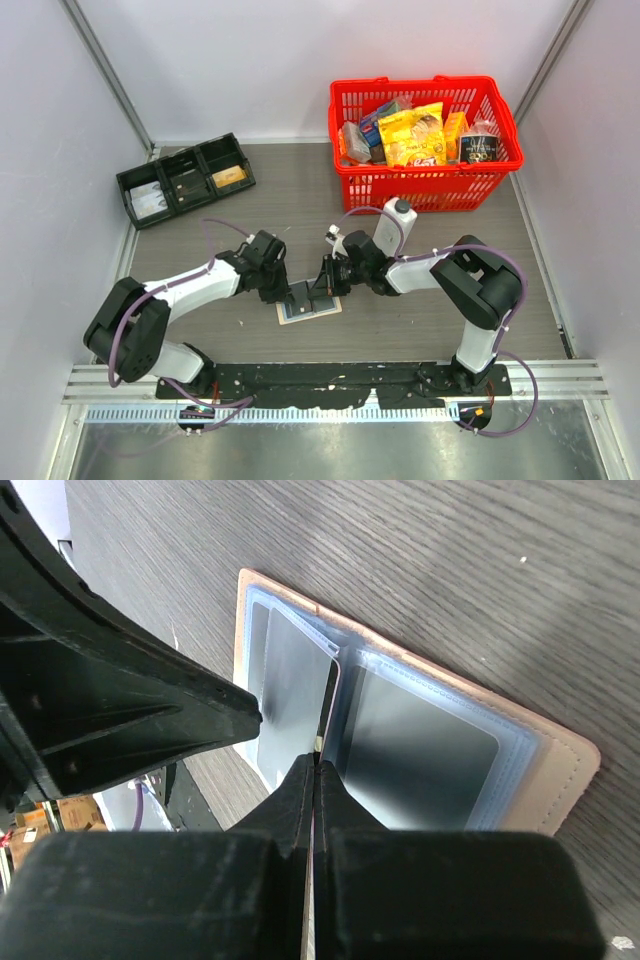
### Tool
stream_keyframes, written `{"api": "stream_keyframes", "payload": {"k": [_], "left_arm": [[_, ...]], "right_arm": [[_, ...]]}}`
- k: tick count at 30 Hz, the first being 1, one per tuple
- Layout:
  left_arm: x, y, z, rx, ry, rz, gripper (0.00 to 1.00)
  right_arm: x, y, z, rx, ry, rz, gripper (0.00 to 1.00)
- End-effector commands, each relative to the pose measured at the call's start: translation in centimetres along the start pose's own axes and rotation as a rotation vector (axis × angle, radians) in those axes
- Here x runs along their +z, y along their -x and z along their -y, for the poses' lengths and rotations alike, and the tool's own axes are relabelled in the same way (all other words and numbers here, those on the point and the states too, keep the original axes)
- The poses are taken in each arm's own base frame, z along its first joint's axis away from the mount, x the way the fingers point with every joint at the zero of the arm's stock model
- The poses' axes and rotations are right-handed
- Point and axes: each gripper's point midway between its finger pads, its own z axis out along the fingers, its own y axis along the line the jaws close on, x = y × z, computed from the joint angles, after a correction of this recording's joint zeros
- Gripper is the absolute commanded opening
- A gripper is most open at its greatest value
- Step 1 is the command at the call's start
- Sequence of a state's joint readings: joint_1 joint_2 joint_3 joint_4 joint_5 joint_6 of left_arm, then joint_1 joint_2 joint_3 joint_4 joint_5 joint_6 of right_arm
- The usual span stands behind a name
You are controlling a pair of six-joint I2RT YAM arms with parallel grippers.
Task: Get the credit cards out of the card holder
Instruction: Remove the credit card from the card holder.
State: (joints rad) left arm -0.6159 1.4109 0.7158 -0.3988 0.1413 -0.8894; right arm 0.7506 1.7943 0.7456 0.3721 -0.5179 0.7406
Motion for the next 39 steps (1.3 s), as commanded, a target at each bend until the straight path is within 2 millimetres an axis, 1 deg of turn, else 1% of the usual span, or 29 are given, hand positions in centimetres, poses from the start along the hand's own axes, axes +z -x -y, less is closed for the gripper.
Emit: {"api": "stream_keyframes", "payload": {"k": [1, 5, 9, 10, 11, 13, 16, 18, 24, 27, 29, 33, 39], "left_arm": [[0.6, -0.5, -0.9, 0.012, 0.027, -0.008, 0.00], [0.6, -0.9, -2.4, 0.022, 0.087, -0.013, 0.00], [0.7, -1.3, -3.3, 0.025, 0.119, -0.019, 0.00], [0.8, -1.4, -3.4, 0.025, 0.122, -0.025, 0.00], [0.9, -1.6, -3.6, 0.021, 0.128, -0.032, 0.00], [1.1, -1.7, -3.7, 0.014, 0.125, -0.033, 0.00], [1.1, -1.9, -3.7, 0.006, 0.115, -0.030, 0.00], [1.1, -2.0, -3.9, 0.003, 0.120, -0.033, 0.00], [1.5, -2.5, -4.1, -0.013, 0.112, -0.042, 0.00], [1.6, -2.6, -4.1, -0.017, 0.110, -0.048, 0.00], [1.7, -2.6, -4.1, -0.019, 0.109, -0.050, 0.00], [1.7, -2.7, -4.0, -0.020, 0.103, -0.054, 0.00], [1.8, -2.9, -4.2, -0.027, 0.104, -0.059, 0.00]], "right_arm": [[0.1, 0.3, 0.1, -0.004, 0.005, 0.019, 0.01], [0.0, 0.3, 0.2, -0.004, -0.001, 0.021, 0.01], [-0.1, 0.3, 0.1, 0.008, 0.004, 0.029, 0.01], [-0.1, 0.3, 0.0, 0.019, 0.011, 0.027, 0.02], [-0.1, 0.5, -0.4, 0.015, 0.030, 0.035, 0.05], [0.0, 0.5, -0.7, 0.029, 0.055, 0.037, 0.07], [0.1, 0.3, -0.8, 0.038, 0.064, 0.033, 0.07], [0.0, 0.3, -0.7, 0.041, 0.066, 0.036, 0.05], [-0.4, 0.4, -0.6, 0.050, 0.082, 0.049, 0.03], [-0.6, 0.4, -0.4, 0.056, 0.085, 0.050, 0.06], [-0.6, 0.5, -0.5, 0.051, 0.092, 0.052, 0.10], [-0.5, 0.5, -0.6, 0.051, 0.101, 0.048, 0.13], [-0.6, 0.5, -0.8, 0.047, 0.109, 0.049, 0.13]]}}
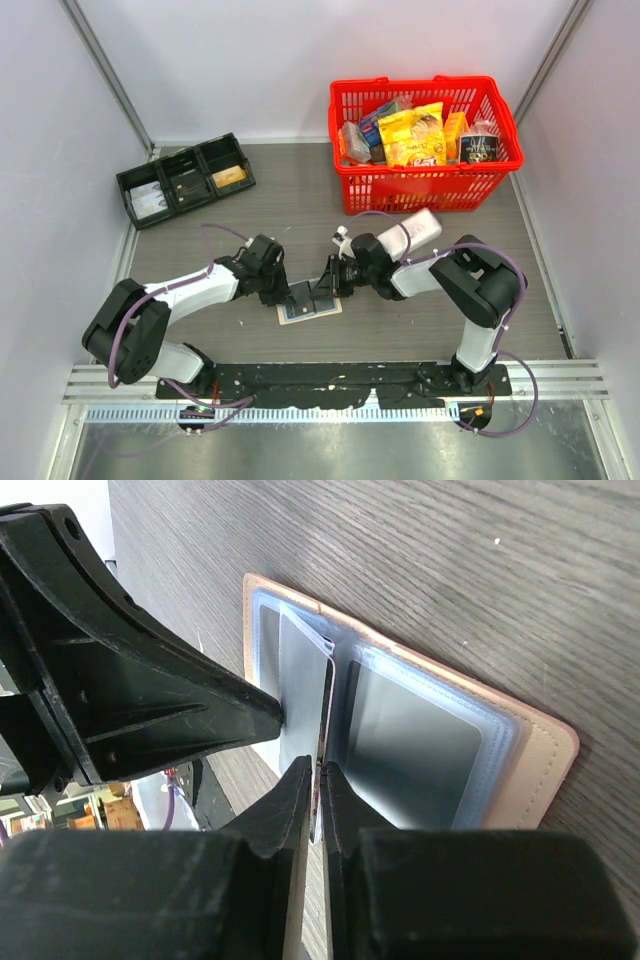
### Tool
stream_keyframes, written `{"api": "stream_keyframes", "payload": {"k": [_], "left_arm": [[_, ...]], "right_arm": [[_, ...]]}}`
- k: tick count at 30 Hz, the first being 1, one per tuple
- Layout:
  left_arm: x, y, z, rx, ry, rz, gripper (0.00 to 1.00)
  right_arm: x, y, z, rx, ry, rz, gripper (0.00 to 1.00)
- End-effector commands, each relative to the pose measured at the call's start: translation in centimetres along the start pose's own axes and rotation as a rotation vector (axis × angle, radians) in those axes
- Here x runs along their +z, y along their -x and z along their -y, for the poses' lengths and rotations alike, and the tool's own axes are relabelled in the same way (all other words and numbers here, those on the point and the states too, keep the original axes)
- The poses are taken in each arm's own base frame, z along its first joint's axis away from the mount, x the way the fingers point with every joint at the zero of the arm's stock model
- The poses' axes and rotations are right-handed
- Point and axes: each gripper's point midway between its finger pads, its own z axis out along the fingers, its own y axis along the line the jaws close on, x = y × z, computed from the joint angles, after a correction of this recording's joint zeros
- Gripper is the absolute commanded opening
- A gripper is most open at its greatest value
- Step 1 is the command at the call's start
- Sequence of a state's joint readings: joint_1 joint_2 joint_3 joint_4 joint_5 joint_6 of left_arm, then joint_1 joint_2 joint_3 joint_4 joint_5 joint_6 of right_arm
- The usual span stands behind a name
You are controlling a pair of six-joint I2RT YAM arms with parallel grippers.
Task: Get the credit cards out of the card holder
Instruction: Remove the credit card from the card holder.
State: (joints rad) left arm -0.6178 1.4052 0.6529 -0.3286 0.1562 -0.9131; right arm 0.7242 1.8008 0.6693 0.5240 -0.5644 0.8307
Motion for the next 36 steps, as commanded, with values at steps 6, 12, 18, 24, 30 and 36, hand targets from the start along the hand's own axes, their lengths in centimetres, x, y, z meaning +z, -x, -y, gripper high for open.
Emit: {"api": "stream_keyframes", "payload": {"k": [6, 12, 18, 24, 30, 36], "left_arm": [[0.9, -2.0, -3.7, -0.009, 0.123, -0.053, 0.00], [0.6, -2.0, -4.2, -0.016, 0.130, -0.050, 0.00], [0.2, -2.0, -4.2, -0.010, 0.130, -0.041, 0.00], [0.5, -2.1, -4.2, -0.007, 0.129, -0.054, 0.00], [0.6, -2.2, -4.1, -0.005, 0.124, -0.062, 0.00], [0.9, -2.4, -4.1, -0.004, 0.120, -0.075, 0.00]], "right_arm": [[0.0, 0.5, -0.4, -0.028, 0.027, 0.023, 0.01], [-0.8, 0.8, 0.8, -0.028, -0.016, 0.037, 0.01], [-1.2, 1.0, 1.0, -0.039, -0.028, 0.041, 0.01], [-1.1, 1.4, 0.8, -0.031, -0.024, 0.052, 0.02], [-0.4, 1.3, 1.2, -0.032, -0.034, 0.041, 0.30], [0.6, 0.4, 1.5, -0.057, -0.055, 0.007, 0.36]]}}
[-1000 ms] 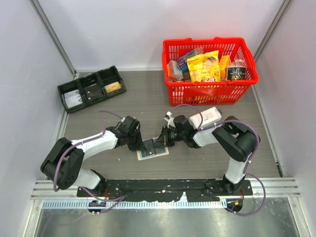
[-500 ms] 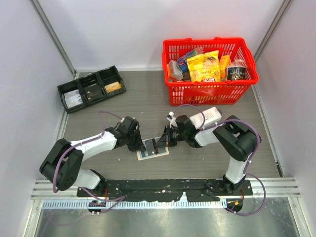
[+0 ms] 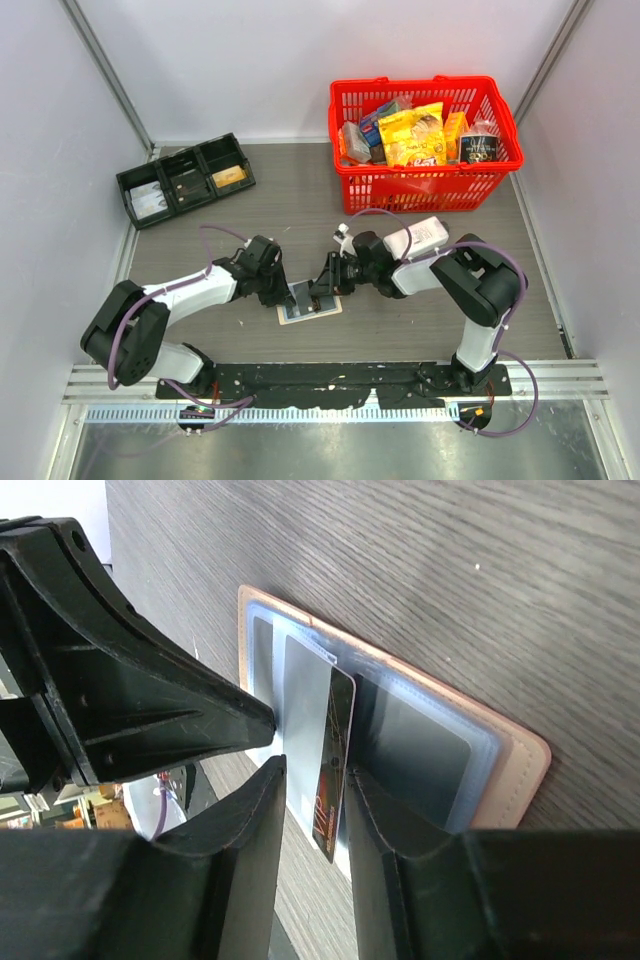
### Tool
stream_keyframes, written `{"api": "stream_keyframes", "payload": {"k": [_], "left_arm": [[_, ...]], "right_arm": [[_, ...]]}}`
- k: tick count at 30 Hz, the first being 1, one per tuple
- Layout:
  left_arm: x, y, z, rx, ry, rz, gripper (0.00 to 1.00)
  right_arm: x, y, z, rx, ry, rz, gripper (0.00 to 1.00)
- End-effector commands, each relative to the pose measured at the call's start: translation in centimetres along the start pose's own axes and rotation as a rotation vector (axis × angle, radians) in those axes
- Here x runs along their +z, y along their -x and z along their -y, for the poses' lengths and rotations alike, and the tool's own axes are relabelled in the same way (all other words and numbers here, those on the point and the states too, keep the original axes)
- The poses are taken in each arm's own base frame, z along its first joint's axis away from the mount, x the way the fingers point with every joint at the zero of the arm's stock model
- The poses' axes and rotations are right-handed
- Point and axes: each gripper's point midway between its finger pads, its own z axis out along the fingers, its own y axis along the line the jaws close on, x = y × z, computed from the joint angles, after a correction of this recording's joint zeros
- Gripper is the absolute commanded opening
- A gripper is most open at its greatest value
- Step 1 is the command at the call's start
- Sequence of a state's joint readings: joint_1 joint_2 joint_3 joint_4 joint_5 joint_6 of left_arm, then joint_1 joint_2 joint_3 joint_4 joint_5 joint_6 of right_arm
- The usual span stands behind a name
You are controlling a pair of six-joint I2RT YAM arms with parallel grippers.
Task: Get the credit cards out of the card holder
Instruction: Remove the credit card from the card holder.
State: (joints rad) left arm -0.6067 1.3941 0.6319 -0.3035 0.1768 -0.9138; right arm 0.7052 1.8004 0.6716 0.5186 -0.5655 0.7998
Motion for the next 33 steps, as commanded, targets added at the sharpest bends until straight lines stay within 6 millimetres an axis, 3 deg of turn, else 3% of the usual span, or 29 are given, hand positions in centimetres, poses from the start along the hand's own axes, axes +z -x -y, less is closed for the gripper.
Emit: {"api": "stream_keyframes", "payload": {"k": [1, 3, 5, 8, 18, 24, 29, 31, 33], "left_arm": [[0.8, -2.3, -4.2, 0.003, 0.143, -0.076, 0.00], [0.8, -2.4, -4.1, 0.004, 0.141, -0.078, 0.00], [0.8, -2.4, -4.1, 0.004, 0.140, -0.077, 0.00], [0.8, -2.4, -4.1, 0.003, 0.141, -0.073, 0.00], [0.8, -2.3, -4.1, -0.006, 0.135, -0.066, 0.00], [-0.6, -0.5, -1.8, 0.005, 0.056, 0.018, 0.00], [-3.2, 2.3, 2.0, 0.011, -0.096, 0.161, 0.23], [-4.7, 3.4, 3.9, 0.010, -0.184, 0.231, 0.36], [-6.4, 4.6, 5.9, 0.010, -0.288, 0.316, 0.57]], "right_arm": [[0.9, -0.5, 1.2, -0.034, -0.053, -0.013, 0.36], [1.0, -0.6, 1.4, -0.037, -0.056, -0.014, 0.33], [0.9, -0.6, 1.5, -0.040, -0.057, -0.013, 0.23], [0.5, -0.4, 1.7, -0.038, -0.067, -0.002, 0.01], [-3.6, 1.6, 2.5, -0.011, -0.078, 0.081, 0.01], [-6.3, 2.6, 0.5, -0.025, -0.073, 0.159, 0.01], [-8.8, 5.1, -3.5, -0.019, 0.023, 0.330, 0.01], [-9.6, 6.2, -4.7, -0.004, 0.053, 0.388, 0.01], [-10.4, 7.4, -6.1, 0.003, 0.085, 0.450, 0.01]]}}
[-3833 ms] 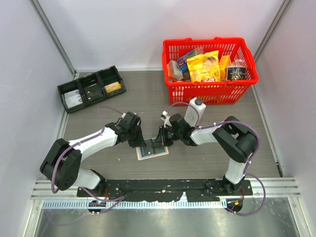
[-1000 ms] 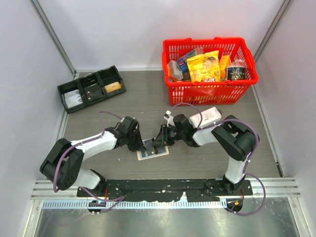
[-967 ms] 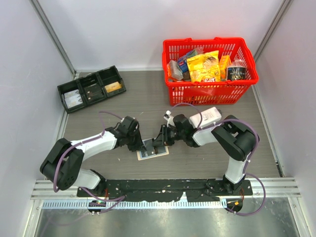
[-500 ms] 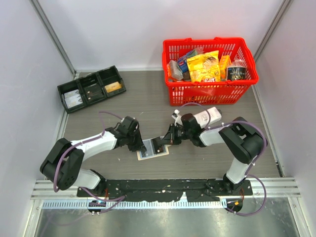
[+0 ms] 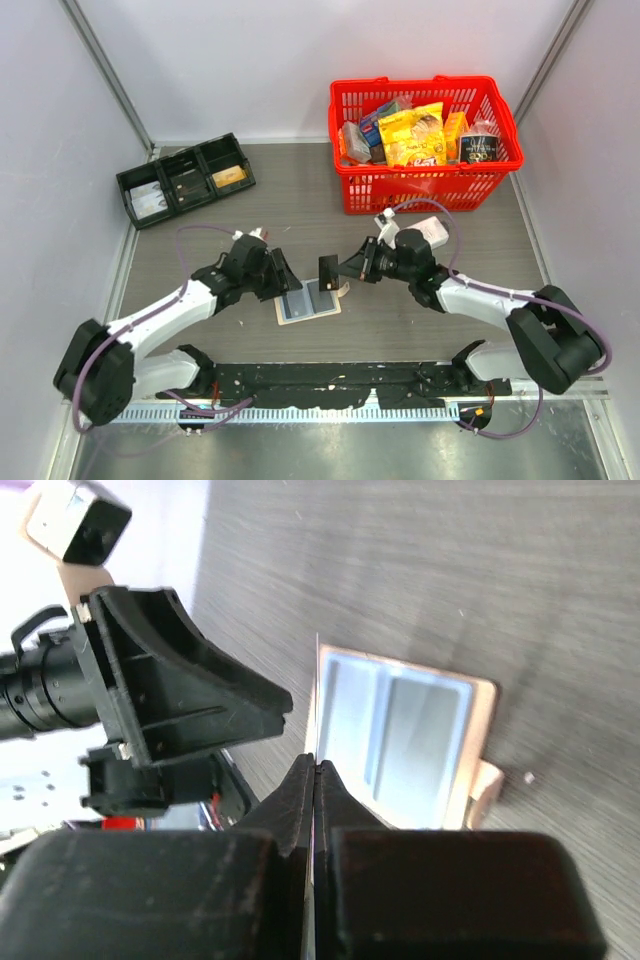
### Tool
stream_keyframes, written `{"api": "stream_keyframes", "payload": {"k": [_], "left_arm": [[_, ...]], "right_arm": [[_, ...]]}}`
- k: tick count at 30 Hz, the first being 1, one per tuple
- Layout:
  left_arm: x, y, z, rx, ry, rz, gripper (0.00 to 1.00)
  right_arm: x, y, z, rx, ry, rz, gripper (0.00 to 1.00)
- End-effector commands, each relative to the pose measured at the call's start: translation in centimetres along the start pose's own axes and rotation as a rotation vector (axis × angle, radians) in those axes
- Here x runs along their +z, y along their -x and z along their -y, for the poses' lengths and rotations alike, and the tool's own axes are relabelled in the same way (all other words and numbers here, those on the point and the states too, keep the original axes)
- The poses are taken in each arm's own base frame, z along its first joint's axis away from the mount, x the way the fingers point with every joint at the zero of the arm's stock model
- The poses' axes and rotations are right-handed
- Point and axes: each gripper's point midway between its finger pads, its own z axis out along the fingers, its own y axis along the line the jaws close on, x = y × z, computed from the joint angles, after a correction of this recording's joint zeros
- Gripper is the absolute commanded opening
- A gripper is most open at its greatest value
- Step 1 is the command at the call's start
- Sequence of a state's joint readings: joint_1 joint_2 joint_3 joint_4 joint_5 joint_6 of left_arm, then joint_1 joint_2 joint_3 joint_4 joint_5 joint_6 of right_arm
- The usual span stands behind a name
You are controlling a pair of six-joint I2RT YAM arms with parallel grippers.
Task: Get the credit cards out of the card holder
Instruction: Remove the credit card from the card holder.
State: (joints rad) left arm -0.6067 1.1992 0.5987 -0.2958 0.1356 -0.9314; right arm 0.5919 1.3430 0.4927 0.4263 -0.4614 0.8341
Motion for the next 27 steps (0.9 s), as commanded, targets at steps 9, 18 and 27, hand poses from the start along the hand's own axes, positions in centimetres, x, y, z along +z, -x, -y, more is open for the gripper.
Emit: {"api": "stream_keyframes", "payload": {"k": [9, 18, 27], "left_arm": [[-8.3, 7.1, 11.3, -0.013, -0.578, 0.425, 0.86], [-9.3, 7.3, 14.5, -0.038, -0.765, 0.448, 0.71], [-9.7, 7.3, 15.4, -0.050, -0.826, 0.458, 0.10]], "right_arm": [[-3.4, 8.5, -8.6, 0.061, 0.234, 0.422, 0.01], [-3.4, 8.4, -10.5, 0.102, 0.317, 0.443, 0.01], [-3.2, 7.7, -10.4, 0.107, 0.324, 0.429, 0.01]]}}
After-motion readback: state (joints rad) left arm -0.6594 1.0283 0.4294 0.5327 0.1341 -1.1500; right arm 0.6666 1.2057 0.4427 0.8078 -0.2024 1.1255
